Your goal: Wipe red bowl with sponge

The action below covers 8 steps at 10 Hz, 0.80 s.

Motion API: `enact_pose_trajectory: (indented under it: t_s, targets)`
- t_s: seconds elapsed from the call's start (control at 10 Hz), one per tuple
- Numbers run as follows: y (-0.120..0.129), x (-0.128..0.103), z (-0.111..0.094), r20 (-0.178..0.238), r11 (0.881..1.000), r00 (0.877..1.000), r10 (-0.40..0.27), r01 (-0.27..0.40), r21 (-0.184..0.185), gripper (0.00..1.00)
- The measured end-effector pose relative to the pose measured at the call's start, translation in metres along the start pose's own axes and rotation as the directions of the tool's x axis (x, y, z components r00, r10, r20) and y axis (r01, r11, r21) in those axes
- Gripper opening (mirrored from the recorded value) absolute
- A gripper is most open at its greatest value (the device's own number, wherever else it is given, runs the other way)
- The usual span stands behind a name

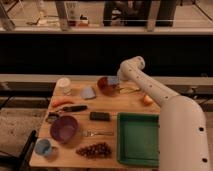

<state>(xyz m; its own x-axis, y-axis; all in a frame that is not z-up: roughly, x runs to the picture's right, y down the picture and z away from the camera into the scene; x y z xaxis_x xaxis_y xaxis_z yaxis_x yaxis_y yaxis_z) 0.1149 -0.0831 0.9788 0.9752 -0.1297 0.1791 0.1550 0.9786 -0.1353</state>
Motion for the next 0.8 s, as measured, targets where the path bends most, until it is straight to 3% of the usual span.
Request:
enact_pose_trajectory:
  t_s: [0.8]
  targets:
    - [-0.037,-0.028,-0.005,0.041,0.996,0.996,-0.076,0.074,0.043,0.0]
